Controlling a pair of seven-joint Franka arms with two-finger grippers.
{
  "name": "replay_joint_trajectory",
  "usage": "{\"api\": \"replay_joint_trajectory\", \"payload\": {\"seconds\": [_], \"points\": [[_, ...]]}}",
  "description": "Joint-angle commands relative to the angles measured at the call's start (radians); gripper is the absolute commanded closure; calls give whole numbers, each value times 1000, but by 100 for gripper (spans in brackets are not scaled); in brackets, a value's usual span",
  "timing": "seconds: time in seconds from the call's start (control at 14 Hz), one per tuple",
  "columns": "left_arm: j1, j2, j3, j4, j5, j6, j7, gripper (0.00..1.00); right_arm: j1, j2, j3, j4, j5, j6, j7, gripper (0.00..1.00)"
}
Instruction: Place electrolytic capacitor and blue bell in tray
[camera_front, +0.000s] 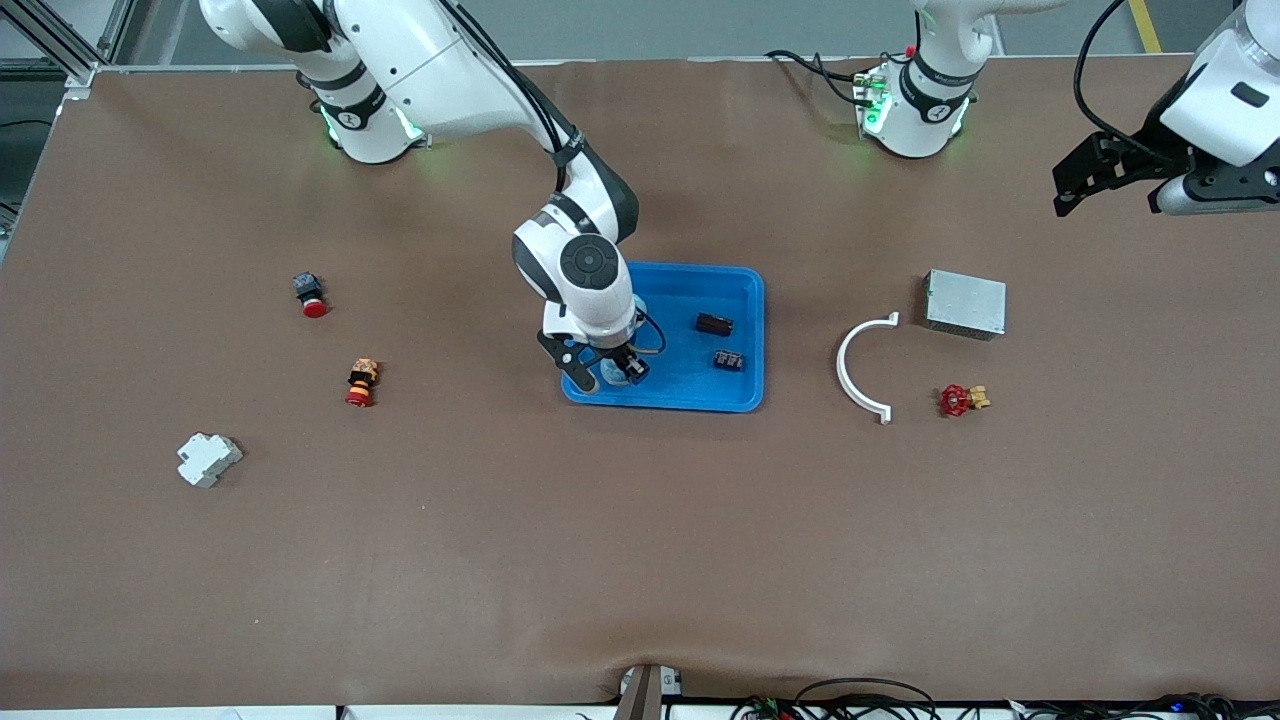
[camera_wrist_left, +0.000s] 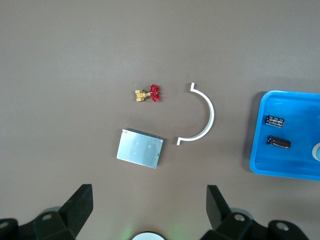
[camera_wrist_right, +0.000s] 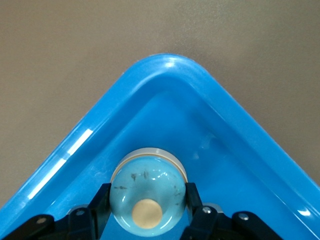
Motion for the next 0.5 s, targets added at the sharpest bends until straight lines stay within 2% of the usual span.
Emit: {"api": "replay_joint_trajectory", "payload": {"seconds": [0.0, 0.07, 0.14, 0.43], "points": [[5, 5, -2, 9, -15, -2, -18, 0, 15, 26, -13, 28, -19, 7, 54, 100], [5, 0, -2, 9, -15, -8, -18, 0, 15, 26, -13, 31, -20, 9, 60, 18], [5, -1, -5, 11, -15, -19, -18, 0, 18, 26, -15, 31, -35, 7, 60, 0], [6, -5, -15, 12, -15, -45, -60, 0, 17, 18, -15, 33, -63, -2, 58, 0]]}}
